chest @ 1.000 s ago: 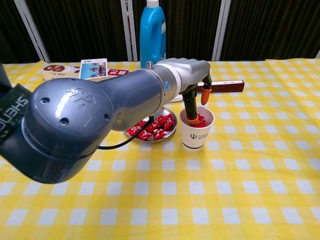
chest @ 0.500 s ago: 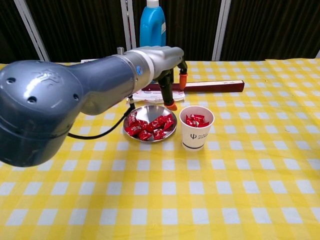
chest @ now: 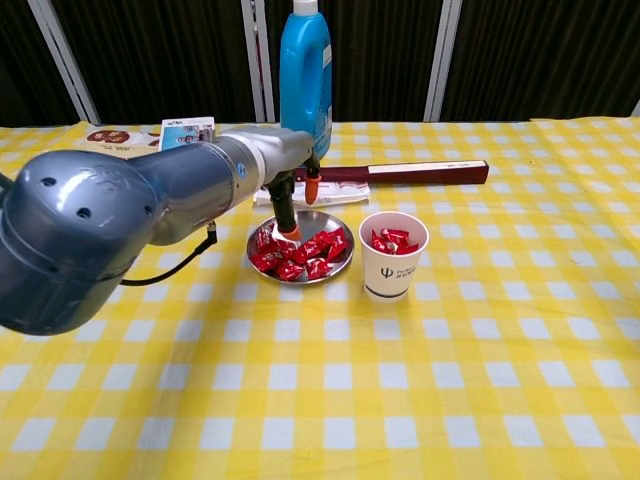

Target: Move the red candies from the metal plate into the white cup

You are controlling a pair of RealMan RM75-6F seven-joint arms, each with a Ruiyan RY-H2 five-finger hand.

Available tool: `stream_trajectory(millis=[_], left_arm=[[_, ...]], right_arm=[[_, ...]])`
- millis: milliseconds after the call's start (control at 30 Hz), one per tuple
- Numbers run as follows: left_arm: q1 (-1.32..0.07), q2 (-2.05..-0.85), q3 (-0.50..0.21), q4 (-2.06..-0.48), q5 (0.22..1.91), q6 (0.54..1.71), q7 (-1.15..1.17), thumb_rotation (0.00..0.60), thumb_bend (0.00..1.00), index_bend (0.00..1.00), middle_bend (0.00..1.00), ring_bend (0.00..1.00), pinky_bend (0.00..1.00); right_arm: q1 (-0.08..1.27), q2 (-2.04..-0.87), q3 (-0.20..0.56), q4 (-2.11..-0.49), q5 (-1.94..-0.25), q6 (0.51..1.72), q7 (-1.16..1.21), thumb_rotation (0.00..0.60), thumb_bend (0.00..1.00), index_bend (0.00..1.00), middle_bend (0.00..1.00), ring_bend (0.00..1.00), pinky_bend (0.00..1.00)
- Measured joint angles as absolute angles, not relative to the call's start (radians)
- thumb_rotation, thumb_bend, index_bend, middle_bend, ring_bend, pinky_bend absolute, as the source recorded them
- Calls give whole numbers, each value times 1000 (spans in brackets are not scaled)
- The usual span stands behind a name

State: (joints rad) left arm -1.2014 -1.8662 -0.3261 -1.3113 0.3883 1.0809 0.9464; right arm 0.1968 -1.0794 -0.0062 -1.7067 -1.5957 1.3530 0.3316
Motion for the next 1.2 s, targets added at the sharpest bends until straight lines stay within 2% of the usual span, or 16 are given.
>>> stream_trajectory(millis=[300, 500, 633, 833, 1200], left_arm=[[-1252, -1978, -339, -1113, 373, 989, 952, 600, 212, 407, 862, 951, 967], [-1277, -2031, -347, -1025, 366, 945, 959, 600, 274, 423, 863, 951, 967], [-1282, -2063, -348, -979, 362, 926, 969, 600, 354, 495, 873, 951, 967], [-1270, -2059, -350, -991, 376, 935, 971, 600, 420, 571, 884, 952, 967], [-1237, -1998, -350, -1091, 403, 980, 979, 600, 426, 585, 885, 952, 967]], right_arm=[[200, -1072, -6, -1711, -1591, 1345, 352, 600, 277, 0, 0, 0, 0], [201, -1068, -6, -1712, -1589, 1342, 367, 600, 276, 0, 0, 0, 0], [201, -1066, -5, -1712, -1589, 1342, 372, 600, 278, 0, 0, 0, 0], [201, -1066, -6, -1712, -1592, 1343, 372, 600, 277, 0, 0, 0, 0], [200, -1070, -6, -1712, -1590, 1343, 356, 600, 277, 0, 0, 0, 0]])
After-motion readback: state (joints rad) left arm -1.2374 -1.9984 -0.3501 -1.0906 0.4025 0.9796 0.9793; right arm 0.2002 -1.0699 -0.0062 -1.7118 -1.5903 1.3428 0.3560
